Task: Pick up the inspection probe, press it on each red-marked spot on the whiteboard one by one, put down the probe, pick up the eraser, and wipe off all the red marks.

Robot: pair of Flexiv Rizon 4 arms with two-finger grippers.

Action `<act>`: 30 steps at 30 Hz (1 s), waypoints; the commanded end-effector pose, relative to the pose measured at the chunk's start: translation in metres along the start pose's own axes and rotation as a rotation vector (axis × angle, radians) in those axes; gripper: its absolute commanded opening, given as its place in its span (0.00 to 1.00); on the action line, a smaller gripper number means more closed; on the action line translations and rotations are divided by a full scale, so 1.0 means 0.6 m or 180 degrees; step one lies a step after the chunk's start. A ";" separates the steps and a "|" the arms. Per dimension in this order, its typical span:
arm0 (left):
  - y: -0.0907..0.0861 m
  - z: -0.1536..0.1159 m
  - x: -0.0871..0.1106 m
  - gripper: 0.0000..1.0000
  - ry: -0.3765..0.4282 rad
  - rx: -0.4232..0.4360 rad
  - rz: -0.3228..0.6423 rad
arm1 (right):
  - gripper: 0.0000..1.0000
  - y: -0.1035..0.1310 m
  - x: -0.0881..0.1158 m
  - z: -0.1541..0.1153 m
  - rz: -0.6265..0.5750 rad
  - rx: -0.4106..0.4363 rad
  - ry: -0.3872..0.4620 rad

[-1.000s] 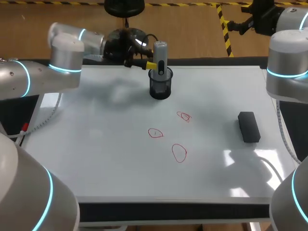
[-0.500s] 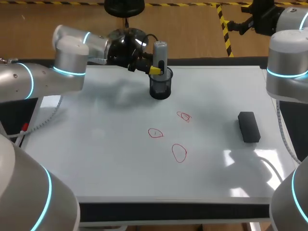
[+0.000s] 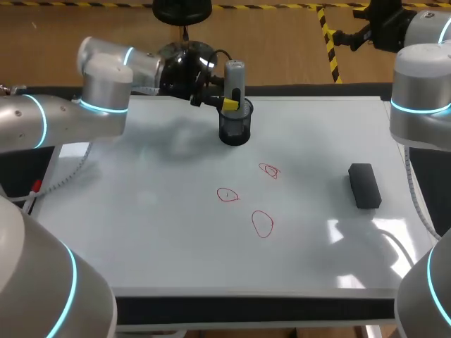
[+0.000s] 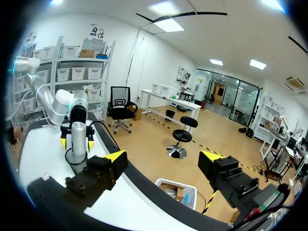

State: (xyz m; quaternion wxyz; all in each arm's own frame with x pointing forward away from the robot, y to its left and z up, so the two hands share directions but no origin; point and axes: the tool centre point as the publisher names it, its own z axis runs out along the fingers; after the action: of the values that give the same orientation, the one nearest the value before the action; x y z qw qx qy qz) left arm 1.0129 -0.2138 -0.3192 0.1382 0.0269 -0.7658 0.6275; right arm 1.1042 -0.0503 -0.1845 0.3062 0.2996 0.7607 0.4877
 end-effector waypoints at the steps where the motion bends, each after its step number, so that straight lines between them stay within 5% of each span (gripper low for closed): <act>1: -0.002 -0.002 0.009 1.00 -0.0029 0.0024 0.0012 | 1.00 0.000 0.000 0.000 0.0000 0.0000 0.0000; 13: -0.007 -0.006 0.009 0.98 0.0020 0.0090 0.0011 | 1.00 0.000 0.000 0.000 0.0000 0.0000 0.0000; 14: -0.006 -0.006 0.009 0.80 0.0026 0.0091 0.0009 | 1.00 0.000 0.000 0.000 0.0000 0.0000 0.0000; 17: -0.005 -0.006 0.008 0.47 0.0040 0.0097 0.0007 | 1.00 0.000 0.000 0.000 0.0000 0.0000 0.0000; 21: -0.006 -0.006 0.008 0.33 0.0044 0.0103 0.0007 | 1.00 0.000 0.000 0.000 0.0000 0.0000 0.0000; 25: -0.006 -0.006 0.007 0.00 0.0046 0.0108 0.0008 | 1.00 0.000 0.000 0.000 0.0000 0.0000 0.0000; 30: -0.008 -0.007 0.009 0.00 0.0057 0.0115 0.0024 | 1.00 0.000 0.000 0.000 0.0000 0.0000 0.0000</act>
State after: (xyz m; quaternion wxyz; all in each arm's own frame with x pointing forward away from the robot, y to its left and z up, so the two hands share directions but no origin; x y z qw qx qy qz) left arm 1.0081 -0.2101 -0.3119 0.1416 0.0235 -0.7541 0.6409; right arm 1.1042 -0.0503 -0.1845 0.3062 0.2996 0.7607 0.4877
